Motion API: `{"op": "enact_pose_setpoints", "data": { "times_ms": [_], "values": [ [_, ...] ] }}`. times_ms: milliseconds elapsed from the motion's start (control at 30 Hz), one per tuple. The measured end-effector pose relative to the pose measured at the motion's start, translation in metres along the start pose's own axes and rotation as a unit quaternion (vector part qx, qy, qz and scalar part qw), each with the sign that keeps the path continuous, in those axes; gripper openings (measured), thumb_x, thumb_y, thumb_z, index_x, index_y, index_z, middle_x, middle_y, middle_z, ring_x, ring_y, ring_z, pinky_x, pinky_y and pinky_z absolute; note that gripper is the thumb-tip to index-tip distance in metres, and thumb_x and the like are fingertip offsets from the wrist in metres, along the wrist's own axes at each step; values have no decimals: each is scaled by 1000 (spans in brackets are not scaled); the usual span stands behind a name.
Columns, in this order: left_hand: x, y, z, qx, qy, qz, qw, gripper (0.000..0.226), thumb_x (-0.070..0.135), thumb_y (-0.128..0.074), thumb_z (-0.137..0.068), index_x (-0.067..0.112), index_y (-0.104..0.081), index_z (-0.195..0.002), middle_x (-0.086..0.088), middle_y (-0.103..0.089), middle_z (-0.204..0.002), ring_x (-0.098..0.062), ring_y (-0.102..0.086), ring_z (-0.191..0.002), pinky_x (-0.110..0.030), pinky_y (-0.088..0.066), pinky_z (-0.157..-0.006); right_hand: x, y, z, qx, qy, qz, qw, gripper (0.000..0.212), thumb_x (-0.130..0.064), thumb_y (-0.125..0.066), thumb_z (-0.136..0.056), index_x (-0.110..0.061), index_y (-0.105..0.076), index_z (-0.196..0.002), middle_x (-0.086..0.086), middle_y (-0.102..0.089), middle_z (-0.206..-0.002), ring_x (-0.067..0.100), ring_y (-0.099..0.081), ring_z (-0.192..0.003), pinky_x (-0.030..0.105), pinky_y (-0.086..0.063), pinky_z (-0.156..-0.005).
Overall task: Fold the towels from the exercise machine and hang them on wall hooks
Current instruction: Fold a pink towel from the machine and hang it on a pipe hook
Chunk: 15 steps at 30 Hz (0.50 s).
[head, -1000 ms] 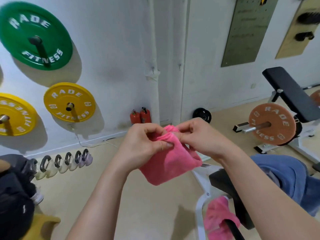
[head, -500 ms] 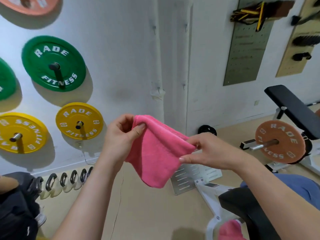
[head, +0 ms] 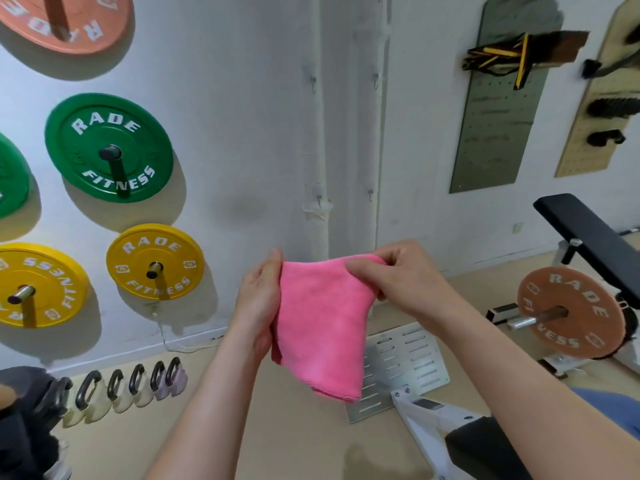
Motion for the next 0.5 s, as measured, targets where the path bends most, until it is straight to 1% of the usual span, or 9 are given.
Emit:
{"op": "enact_pose_setpoints", "data": {
  "times_ms": [33, 100, 133, 200, 267, 300, 333, 400, 500],
  "values": [
    [-10, -13, -6, -39, 37, -12, 998, 32, 40, -53, -94, 14, -64, -80, 0, -63, -67, -15, -57, -59, -27, -44, -58, 7, 4, -9, 11, -6, -14, 1000, 47, -26, -67, -83, 5, -45, -56, 7, -27, -59, 19, -28, -57, 37, -25, -55],
    [-30, -34, -21, -98, 79, -29, 992, 29, 31, -59, -92, 14, -67, -70, -2, -62, -62, -17, -56, -58, -27, -42, -58, 24, 11, -26, 15, -13, -33, 999, 45, -27, -65, -88, -1, -45, -56, 8, -28, -62, 22, -28, -58, 39, -25, -56],
    [-36, -40, -32, -101, 78, -27, 992, 28, 27, -60, -92, 14, -67, -67, -3, -61, -61, -17, -54, -58, -28, -41, -59, 33, 13, -35, 5, -13, -43, 999, 45, -29, -65, -89, -2, -47, -58, 8, -29, -63, 25, -27, -58, 40, -25, -56],
    [-37, -44, -62, -61, 47, -13, 997, 31, 23, -59, -93, 12, -69, -65, -5, -63, -63, -19, -55, -62, -31, -43, -63, 53, 17, -56, -14, -10, -78, 997, 39, -33, -68, -86, -7, -59, -59, 9, -34, -61, 29, -29, -60, 44, -26, -57],
    [-26, -53, -94, -31, -5, 4, 999, 33, 24, -53, -96, 13, -72, -71, -5, -69, -70, -18, -60, -67, -31, -48, -68, 73, 26, -81, -9, -20, -129, 991, 25, -29, -71, -83, -11, -74, -66, 8, -52, -62, 26, -43, -66, 43, -36, -67],
    [-20, -64, -109, -34, -24, 2, 999, 33, 24, -50, -98, 15, -73, -76, -2, -71, -72, -16, -62, -69, -30, -49, -68, 84, 33, -96, -1, -30, -159, 987, 17, -25, -72, -82, -13, -77, -71, 6, -59, -66, 23, -48, -72, 41, -38, -73],
    [-16, -77, -126, -46, -36, -5, 998, 32, 24, -48, -99, 17, -72, -80, 0, -72, -74, -14, -62, -71, -30, -50, -69, 93, 41, -111, 5, -37, -175, 984, 13, -22, -72, -81, -14, -78, -74, 5, -62, -68, 22, -50, -74, 39, -39, -74],
    [-16, -104, -159, -79, -36, -27, 996, 30, 23, -45, -100, 18, -71, -88, -1, -72, -81, -15, -62, -77, -31, -50, -71, 104, 57, -142, -1, -35, -163, 986, 12, -22, -73, -80, -11, -77, -76, 2, -60, -66, 17, -50, -70, 32, -41, -70],
    [-27, -137, -202, -124, 3, -15, 992, 28, 16, -42, -101, 14, -70, -96, -8, -72, -90, -21, -62, -83, -32, -49, -69, 106, 70, -190, -67, -26, -103, 992, 17, -26, -68, -86, -11, -75, -87, -3, -63, -71, 4, -52, -63, 18, -41, -60]
  ]
}}
Point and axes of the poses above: each hand's wrist, its own z-axis away from the middle knuckle, its own y-axis out of the back of the hand, x = y × z, the point moved 10 cm from there along -z, towards the middle knuckle
